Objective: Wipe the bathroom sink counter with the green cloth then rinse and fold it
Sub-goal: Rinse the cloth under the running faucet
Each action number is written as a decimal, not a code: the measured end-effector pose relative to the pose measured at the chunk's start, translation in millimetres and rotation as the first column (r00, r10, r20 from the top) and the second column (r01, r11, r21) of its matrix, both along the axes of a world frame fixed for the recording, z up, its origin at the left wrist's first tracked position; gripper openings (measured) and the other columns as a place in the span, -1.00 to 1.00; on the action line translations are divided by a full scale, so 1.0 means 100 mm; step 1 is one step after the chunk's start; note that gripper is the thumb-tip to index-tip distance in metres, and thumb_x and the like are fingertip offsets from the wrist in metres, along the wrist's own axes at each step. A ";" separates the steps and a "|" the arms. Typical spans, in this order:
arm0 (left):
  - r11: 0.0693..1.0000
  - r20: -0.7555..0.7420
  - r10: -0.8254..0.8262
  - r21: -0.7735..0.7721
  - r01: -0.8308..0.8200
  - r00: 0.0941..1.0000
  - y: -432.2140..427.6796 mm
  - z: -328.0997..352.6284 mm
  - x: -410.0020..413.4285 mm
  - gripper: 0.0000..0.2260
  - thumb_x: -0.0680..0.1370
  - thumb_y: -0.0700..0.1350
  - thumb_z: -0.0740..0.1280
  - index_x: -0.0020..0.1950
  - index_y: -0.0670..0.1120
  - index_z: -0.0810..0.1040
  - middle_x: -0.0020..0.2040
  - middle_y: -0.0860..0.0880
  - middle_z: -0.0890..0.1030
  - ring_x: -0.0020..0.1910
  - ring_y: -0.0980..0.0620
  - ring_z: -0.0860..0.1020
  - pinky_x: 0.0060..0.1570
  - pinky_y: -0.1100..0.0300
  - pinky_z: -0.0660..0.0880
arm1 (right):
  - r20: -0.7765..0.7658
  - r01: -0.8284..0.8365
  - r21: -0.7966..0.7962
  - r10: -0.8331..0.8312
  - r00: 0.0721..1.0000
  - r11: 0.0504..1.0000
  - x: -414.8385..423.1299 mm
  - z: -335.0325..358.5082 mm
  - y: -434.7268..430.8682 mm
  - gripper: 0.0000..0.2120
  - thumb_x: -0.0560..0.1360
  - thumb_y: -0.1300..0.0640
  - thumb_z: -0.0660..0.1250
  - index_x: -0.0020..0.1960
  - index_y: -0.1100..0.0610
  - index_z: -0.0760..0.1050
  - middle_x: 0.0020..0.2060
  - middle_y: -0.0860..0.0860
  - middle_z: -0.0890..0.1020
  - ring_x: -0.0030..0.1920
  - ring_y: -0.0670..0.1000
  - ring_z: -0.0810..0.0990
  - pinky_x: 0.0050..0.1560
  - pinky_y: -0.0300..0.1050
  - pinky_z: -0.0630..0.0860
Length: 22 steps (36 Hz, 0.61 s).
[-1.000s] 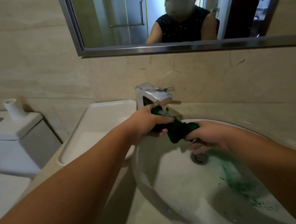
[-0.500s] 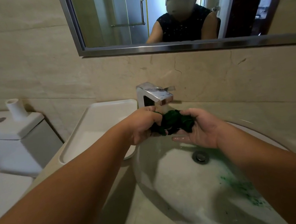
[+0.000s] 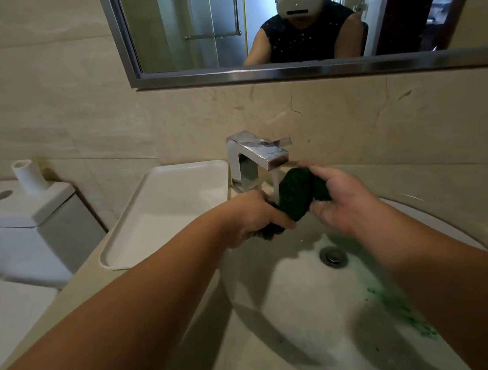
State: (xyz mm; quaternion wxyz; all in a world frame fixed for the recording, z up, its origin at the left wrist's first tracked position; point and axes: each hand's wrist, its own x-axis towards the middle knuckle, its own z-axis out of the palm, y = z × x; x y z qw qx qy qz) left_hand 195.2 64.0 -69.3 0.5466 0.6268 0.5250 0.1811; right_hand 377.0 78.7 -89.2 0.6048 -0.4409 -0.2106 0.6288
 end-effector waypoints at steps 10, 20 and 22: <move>0.993 -0.381 0.065 0.117 -0.022 0.922 0.09 0.03 -0.02 -0.83 0.63 -0.12 0.34 0.01 -0.20 0.67 -0.20 -0.14 0.64 -0.38 -0.01 0.49 -0.40 0.21 0.44 | 0.192 -0.010 0.031 0.004 0.981 0.999 0.44 0.20 0.01 -0.86 0.62 0.30 0.30 0.13 0.19 0.60 0.10 0.26 0.67 0.02 0.22 0.71 -0.16 0.10 0.70; 0.992 -0.352 0.113 0.095 -0.085 0.929 0.20 0.26 -0.32 -0.83 0.64 -0.06 0.33 -0.07 -0.15 0.51 -0.33 -0.10 0.39 -0.47 0.00 0.26 -0.50 0.26 0.17 | 0.628 -0.197 -0.119 0.228 0.745 0.973 0.57 0.11 -0.12 -0.82 0.59 0.27 0.40 0.17 0.29 0.56 -0.08 0.30 0.71 -0.28 0.13 0.75 -0.52 -0.21 0.56; 0.993 -0.300 0.099 0.084 -0.077 0.949 0.18 0.30 -0.36 -0.73 0.65 -0.01 0.33 0.08 -0.23 0.60 -0.28 -0.12 0.42 -0.46 0.01 0.28 -0.50 0.24 0.17 | 0.687 -0.273 -0.161 0.306 0.659 0.949 0.54 0.07 -0.15 -0.81 0.61 0.22 0.38 0.19 0.28 0.56 -0.19 0.26 0.73 -0.36 0.05 0.72 -0.56 -0.23 0.48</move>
